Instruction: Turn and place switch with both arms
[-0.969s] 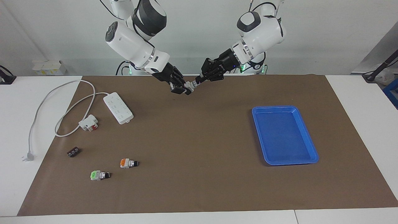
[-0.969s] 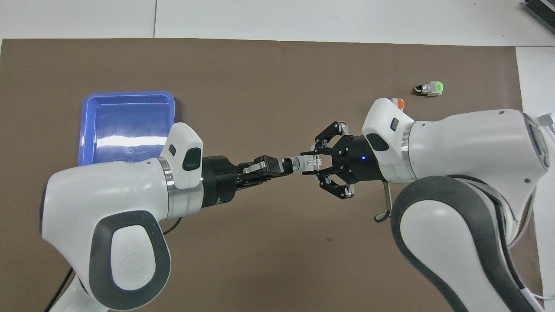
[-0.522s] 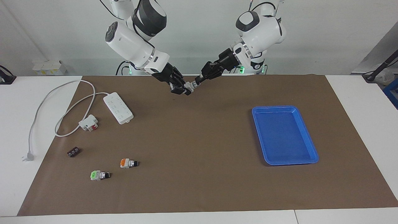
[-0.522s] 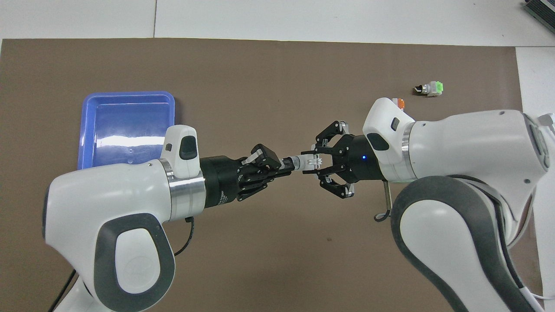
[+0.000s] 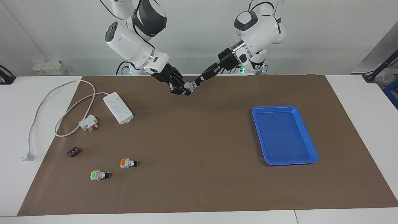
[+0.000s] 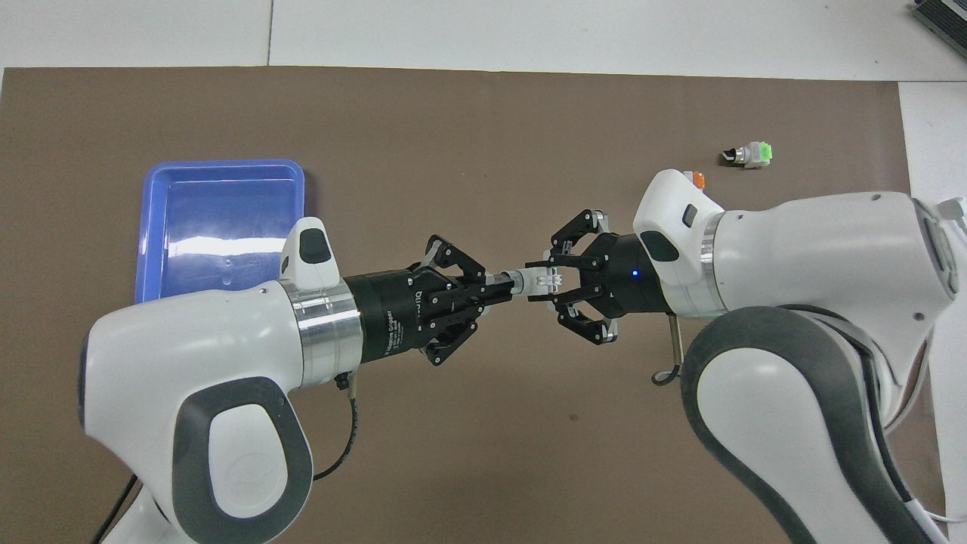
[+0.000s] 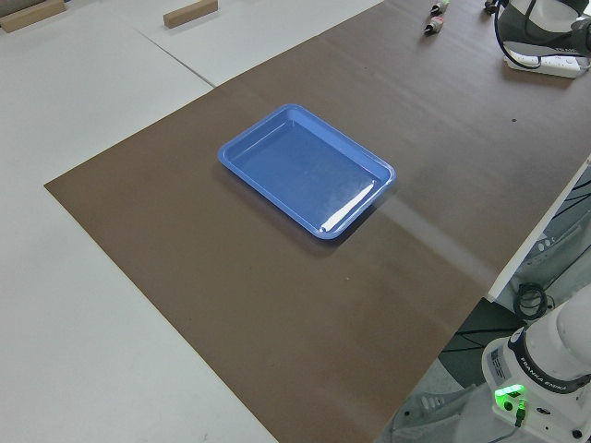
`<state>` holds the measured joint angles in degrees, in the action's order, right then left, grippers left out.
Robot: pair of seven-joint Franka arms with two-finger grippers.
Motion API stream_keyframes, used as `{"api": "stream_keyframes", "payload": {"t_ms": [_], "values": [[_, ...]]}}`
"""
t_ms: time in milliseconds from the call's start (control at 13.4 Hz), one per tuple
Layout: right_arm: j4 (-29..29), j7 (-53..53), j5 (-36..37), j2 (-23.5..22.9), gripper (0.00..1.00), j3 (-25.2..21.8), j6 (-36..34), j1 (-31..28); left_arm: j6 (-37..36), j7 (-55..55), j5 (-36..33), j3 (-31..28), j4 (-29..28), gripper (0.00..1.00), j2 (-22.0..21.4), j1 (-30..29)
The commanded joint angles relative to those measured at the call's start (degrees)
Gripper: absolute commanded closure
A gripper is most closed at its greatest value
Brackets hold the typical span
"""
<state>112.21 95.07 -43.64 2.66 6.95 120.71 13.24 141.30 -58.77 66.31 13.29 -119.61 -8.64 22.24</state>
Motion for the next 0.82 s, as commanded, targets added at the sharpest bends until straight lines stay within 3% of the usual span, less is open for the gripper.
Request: {"api": "stream_keyframes", "payload": {"t_ms": [0,224,745], "values": [[2.4,0.12,-0.57,1.91,1.0,0.43,-0.65,0.03,7.31,-9.13,0.75,-0.02,0.26,1.0,0.29,0.79],[2.4,0.3,-0.57,1.91,1.0,0.43,-0.65,0.03,9.87,-15.4,0.75,-0.02,0.17,1.0,0.29,1.23],[2.4,0.21,-0.57,1.91,1.0,0.43,-0.65,0.03,9.96,-15.76,0.49,-0.02,0.17,1.0,0.29,1.23]]}}
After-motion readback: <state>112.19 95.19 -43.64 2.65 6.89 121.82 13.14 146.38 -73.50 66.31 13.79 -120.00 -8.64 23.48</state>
